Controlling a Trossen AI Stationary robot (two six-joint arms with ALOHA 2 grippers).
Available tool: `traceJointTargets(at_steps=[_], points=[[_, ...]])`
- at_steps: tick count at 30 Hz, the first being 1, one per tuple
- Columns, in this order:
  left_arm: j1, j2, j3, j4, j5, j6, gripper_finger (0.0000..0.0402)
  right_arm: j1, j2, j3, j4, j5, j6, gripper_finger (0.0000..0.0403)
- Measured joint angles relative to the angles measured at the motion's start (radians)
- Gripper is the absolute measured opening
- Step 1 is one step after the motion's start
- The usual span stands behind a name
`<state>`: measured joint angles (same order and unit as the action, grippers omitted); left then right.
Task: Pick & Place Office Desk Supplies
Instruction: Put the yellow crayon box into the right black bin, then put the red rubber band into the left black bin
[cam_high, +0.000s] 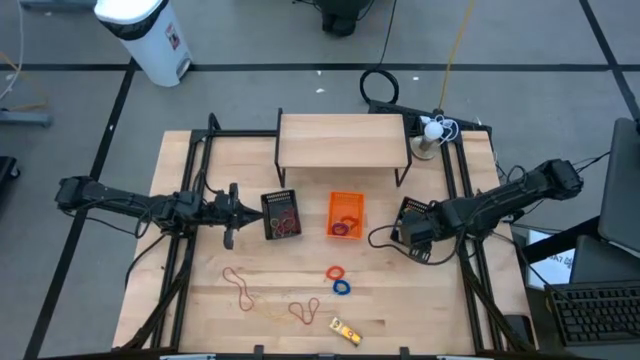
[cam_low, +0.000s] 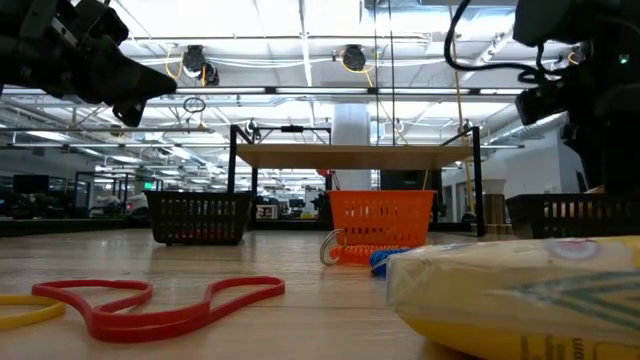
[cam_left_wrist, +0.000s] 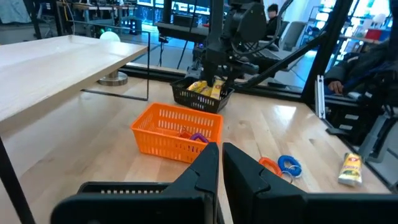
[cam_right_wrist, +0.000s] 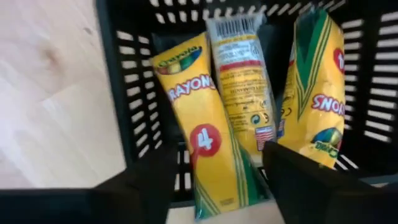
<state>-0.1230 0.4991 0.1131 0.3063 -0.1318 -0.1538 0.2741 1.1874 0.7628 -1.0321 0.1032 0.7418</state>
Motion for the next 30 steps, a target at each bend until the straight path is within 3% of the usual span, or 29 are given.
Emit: traceJointTargets(at_steps=[6,8,11,13,14,16,18,22,25,30], points=[[0.000,0.000,0.000,0.004,0.000,-0.025,0.0021,0.000,-0.132,0.005,-0.031,0.027,-0.033,0.0282],[0.000,0.000,0.000,0.011,0.000,-0.025,0.0021,0.002,-0.202,0.020,-0.059,0.151,-0.019,0.0281],[0.000,0.000,0.000,0.022,-0.017,-0.025,0.0021,0.048,-0.331,0.016,-0.029,0.461,-0.002,0.0258],[0.000,0.000,0.000,0.038,-0.045,-0.025,0.0021,0.111,-0.436,-0.043,0.169,0.628,-0.084,0.0228],[0.000,0.000,0.000,0.044,-0.062,-0.025,0.0021,0.139,-0.492,-0.094,0.326,0.661,-0.173,0.0209],[0.000,0.000,0.000,0.050,-0.097,-0.016,0.0021,0.160,-0.592,-0.217,0.648,0.629,-0.373,0.0164],[0.000,0.000,0.000,0.054,-0.117,0.007,0.0021,0.135,-0.680,-0.339,0.905,0.503,-0.496,0.0112],[0.000,0.000,0.000,0.059,-0.152,0.055,0.0021,0.073,-0.812,-0.516,1.203,0.255,-0.591,0.0016],[0.000,0.000,0.000,0.059,-0.184,0.065,0.0021,0.048,-0.842,-0.603,1.336,0.188,-0.615,0.0014],[0.025,0.000,0.000,0.006,-0.187,0.005,0.0021,0.030,-0.831,-0.725,1.578,0.214,-0.655,0.0003]])
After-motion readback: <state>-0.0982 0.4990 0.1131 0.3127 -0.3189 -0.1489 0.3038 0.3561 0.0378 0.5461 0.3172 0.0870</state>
